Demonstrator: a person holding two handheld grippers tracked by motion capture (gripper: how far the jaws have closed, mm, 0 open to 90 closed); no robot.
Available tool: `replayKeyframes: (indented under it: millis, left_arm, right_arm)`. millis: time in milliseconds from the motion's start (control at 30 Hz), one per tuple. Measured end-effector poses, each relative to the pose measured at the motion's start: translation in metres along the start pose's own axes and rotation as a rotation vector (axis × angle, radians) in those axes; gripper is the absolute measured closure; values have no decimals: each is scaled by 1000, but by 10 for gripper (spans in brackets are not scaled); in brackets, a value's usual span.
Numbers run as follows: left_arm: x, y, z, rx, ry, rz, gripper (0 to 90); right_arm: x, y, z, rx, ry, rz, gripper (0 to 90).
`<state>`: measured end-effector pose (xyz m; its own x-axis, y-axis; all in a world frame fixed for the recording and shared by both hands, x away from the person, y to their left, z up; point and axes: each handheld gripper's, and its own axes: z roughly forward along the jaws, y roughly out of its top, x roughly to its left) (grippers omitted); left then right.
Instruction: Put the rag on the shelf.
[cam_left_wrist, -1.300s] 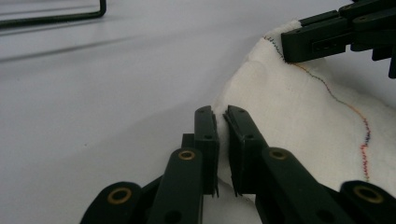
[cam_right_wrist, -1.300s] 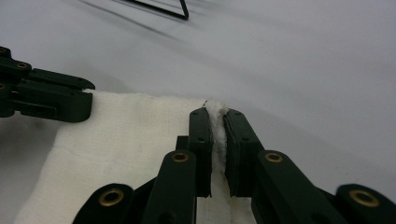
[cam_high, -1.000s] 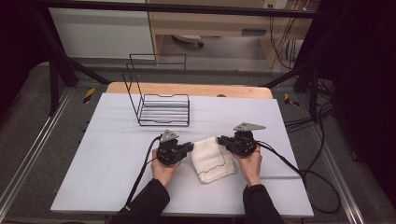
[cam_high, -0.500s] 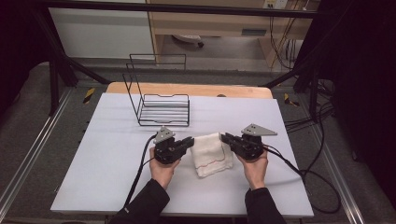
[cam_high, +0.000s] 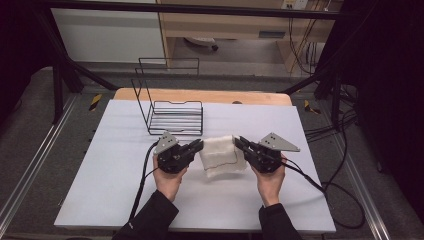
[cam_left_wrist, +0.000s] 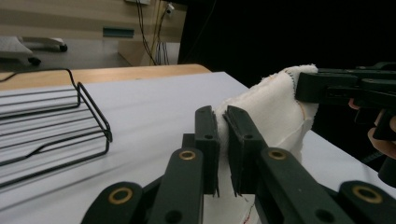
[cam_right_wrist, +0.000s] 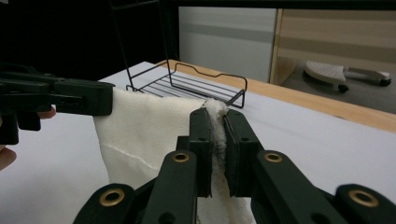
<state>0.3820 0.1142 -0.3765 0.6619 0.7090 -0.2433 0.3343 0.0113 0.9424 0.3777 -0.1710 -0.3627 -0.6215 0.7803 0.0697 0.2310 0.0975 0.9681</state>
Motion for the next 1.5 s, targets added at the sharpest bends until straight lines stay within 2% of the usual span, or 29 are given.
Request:
replayKeyframes:
  millis: [267,400,667,900,1500]
  left_arm:
    - [5,9,-11,-54,9,6,829]
    - [7,14,-18,-80,17,8,829]
    - [12,24,-30,-112,28,16,829]
    - [17,37,-41,-145,45,35,830]
    - [31,72,-64,-215,88,67,830]
  right_arm:
    - [12,9,2,-62,3,-12,827]
    - [18,15,3,-80,7,-25,826]
    - [27,24,8,-118,21,-20,825]
    - [36,35,15,-159,31,-13,825]
    - [54,71,35,-234,43,-38,824]
